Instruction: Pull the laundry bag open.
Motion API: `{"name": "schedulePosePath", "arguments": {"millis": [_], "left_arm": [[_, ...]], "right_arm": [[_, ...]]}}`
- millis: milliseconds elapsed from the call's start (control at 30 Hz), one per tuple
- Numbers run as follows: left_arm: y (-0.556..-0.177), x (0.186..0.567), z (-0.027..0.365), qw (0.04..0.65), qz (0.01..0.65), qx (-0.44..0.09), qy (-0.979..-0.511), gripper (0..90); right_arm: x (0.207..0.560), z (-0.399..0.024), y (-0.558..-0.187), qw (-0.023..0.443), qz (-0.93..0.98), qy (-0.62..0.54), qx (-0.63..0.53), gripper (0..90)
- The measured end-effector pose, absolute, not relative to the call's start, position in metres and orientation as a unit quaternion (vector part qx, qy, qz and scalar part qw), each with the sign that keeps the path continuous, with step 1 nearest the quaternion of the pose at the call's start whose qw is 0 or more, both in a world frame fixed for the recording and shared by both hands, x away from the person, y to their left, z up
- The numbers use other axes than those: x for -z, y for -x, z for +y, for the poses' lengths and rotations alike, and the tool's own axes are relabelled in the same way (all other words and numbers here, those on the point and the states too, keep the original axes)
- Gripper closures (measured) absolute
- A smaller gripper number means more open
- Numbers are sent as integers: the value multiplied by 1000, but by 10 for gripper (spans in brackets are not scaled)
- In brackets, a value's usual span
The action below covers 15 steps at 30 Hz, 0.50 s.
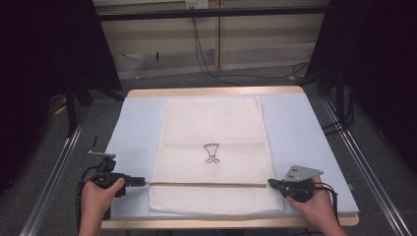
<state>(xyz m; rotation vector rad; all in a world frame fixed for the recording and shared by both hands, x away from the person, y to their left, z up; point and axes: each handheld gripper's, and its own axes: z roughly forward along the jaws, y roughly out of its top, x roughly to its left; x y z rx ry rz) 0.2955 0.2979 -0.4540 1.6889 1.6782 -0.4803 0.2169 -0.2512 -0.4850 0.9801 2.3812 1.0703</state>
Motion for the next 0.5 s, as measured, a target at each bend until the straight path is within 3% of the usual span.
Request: {"name": "schedulePosePath", "arguments": {"millis": [67, 133, 233, 367, 467, 500], "left_arm": [[-296, 455, 299, 344, 645, 178, -658, 869], [-294, 453, 302, 310, 663, 117, -671, 900], [-290, 448, 314, 365, 653, 141, -648, 900], [-289, 438, 313, 377, 642, 113, -658, 829], [-290, 440, 310, 373, 643, 100, -661, 768], [-291, 441, 310, 370, 636, 98, -670, 738]], "right_arm": [[485, -251, -217, 176, 841, -345, -378, 900], [485, -251, -217, 176, 841, -344, -379, 900], [485, -251, -217, 176, 840, -344, -380, 900], [486, -254, -217, 173, 835, -346, -392, 888], [483, -259, -219, 181, 808, -373, -419, 587], [481, -262, -220, 193, 803, -379, -417, 577]]}}
